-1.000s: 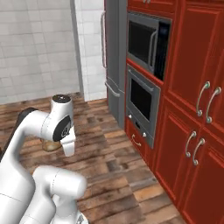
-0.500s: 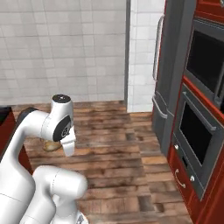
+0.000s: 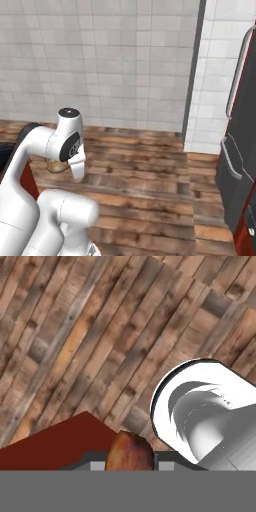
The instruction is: Take the chicken drumsticks from the pan and place one on each plate on the dining counter.
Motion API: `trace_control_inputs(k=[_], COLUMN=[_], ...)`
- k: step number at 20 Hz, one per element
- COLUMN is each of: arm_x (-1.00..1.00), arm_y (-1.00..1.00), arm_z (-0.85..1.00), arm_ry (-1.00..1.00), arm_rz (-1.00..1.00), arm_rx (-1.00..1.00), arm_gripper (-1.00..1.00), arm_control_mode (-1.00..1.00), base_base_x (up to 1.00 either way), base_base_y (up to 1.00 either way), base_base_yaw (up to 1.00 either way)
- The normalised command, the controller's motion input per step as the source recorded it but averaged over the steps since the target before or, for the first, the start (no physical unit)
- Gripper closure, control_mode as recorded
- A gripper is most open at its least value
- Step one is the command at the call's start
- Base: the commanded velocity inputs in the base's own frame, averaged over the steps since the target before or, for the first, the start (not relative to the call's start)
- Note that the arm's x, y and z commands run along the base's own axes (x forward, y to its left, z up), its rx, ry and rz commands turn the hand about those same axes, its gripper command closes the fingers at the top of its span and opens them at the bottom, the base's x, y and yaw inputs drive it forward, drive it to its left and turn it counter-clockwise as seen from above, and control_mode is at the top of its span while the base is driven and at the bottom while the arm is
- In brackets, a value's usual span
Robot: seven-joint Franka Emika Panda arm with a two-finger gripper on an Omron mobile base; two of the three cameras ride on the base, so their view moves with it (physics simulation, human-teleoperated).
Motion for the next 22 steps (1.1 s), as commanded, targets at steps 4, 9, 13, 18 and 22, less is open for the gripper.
trace_control_inputs(k=[4, 9, 13, 18, 22], arm_x=[0.0, 0.0, 0.0, 0.0, 0.0], arm_y=[0.0, 0.0, 0.0, 0.0, 0.0], arm_z=[0.0, 0.0, 0.0, 0.0, 0.0], arm_ry=[0.0, 0.0, 0.0, 0.0, 0.0], arm_rz=[0.0, 0.0, 0.0, 0.0, 0.0], arm_rx=[0.0, 0.0, 0.0, 0.0, 0.0], arm_gripper=[1.0, 1.0, 1.0, 1.0, 1.0], arm_control_mode=[1.0, 1.0, 1.0, 1.0, 1.0], base_base_x=[1.0, 1.0, 1.0, 1.0, 1.0], base_base_y=[0.05, 0.06, 0.06, 0.05, 0.02], base_base_yaw=[0.31, 0.32, 0.33, 0.34, 0.38])
